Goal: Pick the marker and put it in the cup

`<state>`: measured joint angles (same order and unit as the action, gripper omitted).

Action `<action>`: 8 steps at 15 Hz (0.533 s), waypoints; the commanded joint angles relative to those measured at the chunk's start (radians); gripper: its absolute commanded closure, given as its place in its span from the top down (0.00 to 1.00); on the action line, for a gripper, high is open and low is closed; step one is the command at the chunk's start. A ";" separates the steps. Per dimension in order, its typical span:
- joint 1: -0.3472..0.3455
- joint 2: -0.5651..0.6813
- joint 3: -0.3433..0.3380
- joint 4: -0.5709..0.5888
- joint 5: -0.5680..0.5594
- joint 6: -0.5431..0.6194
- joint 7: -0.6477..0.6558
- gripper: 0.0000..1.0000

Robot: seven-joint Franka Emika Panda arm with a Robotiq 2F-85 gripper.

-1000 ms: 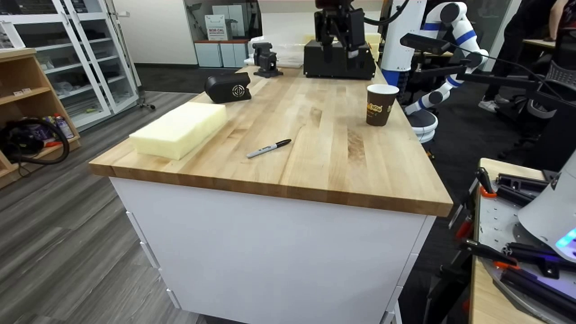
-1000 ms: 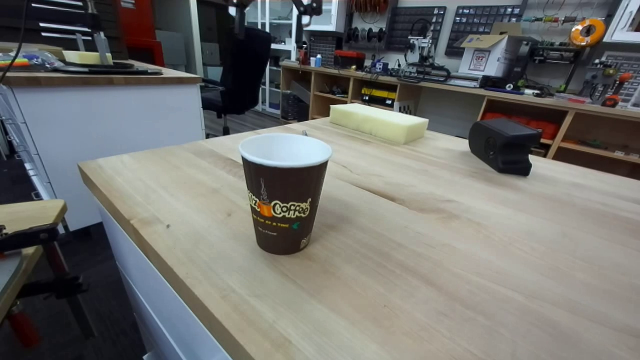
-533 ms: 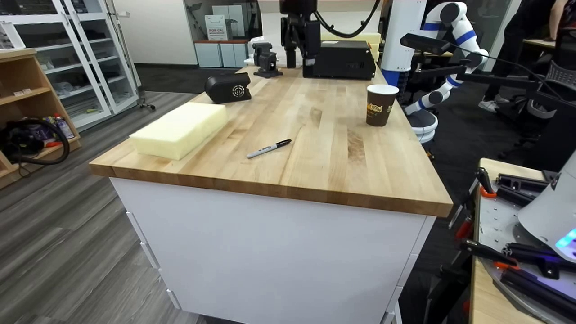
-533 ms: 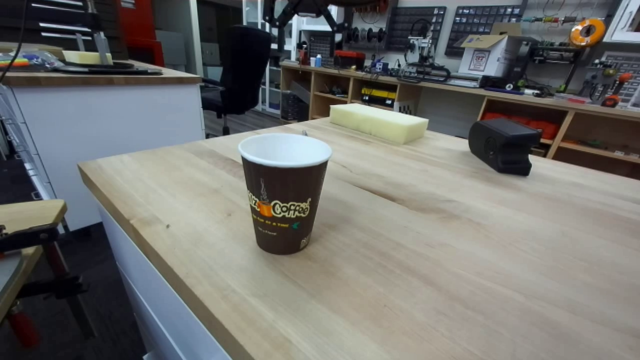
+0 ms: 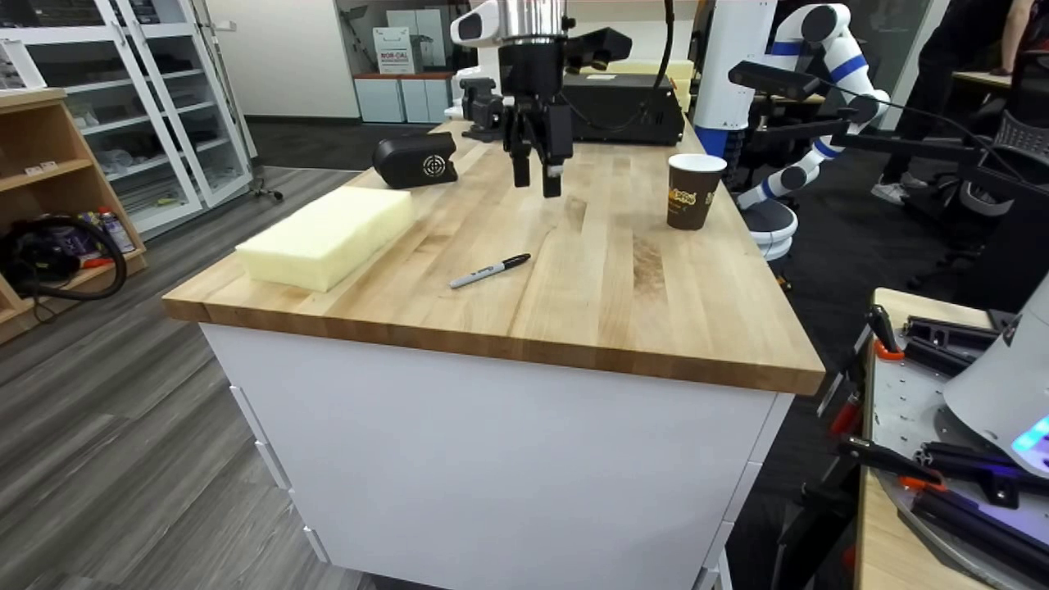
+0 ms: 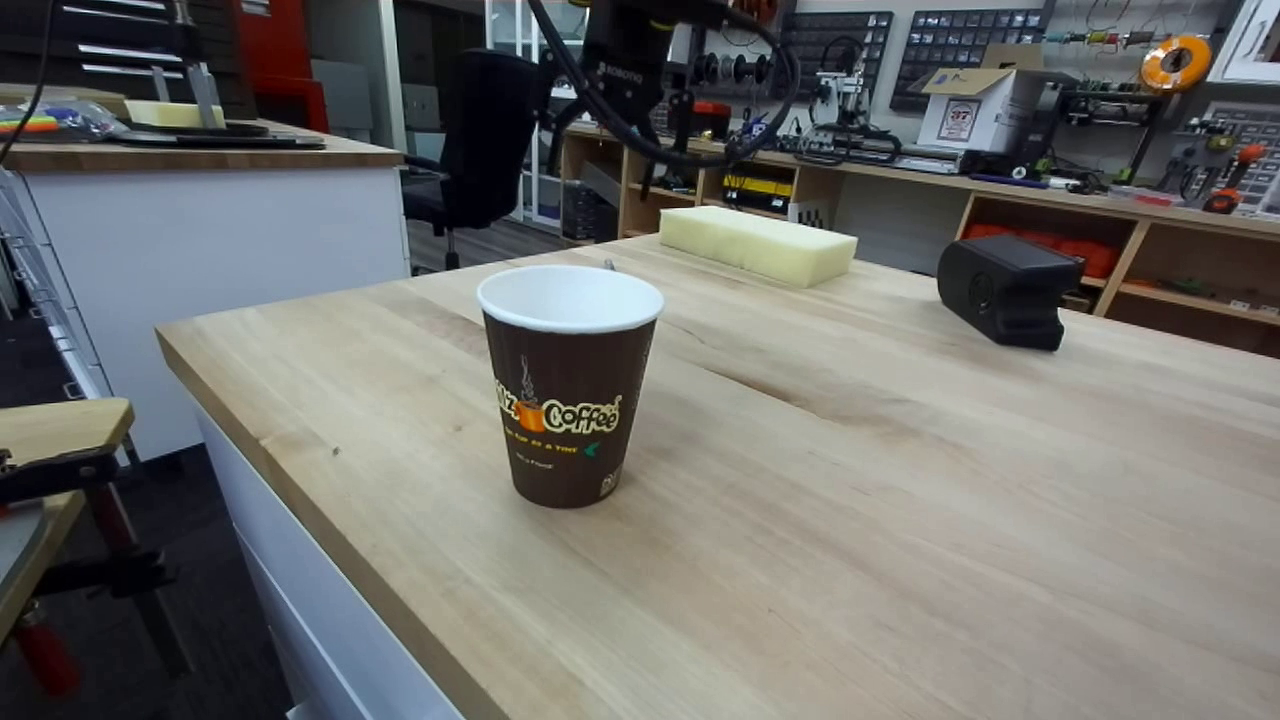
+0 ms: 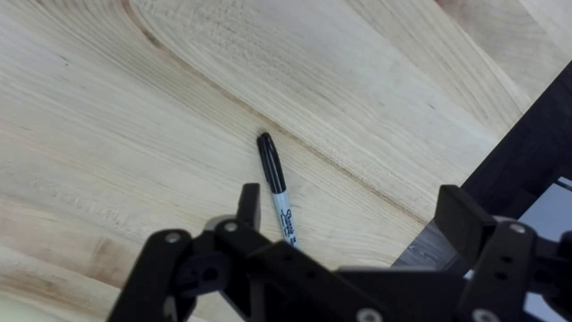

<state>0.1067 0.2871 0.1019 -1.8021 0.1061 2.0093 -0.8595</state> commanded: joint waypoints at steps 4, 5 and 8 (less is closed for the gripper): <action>0.026 0.121 0.033 0.058 -0.146 -0.047 0.039 1.00; 0.030 0.133 0.042 0.060 -0.163 -0.046 0.030 1.00; 0.034 0.166 0.071 0.084 -0.167 -0.037 0.012 1.00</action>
<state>0.1362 0.4206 0.1489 -1.7702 -0.0355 2.0016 -0.8545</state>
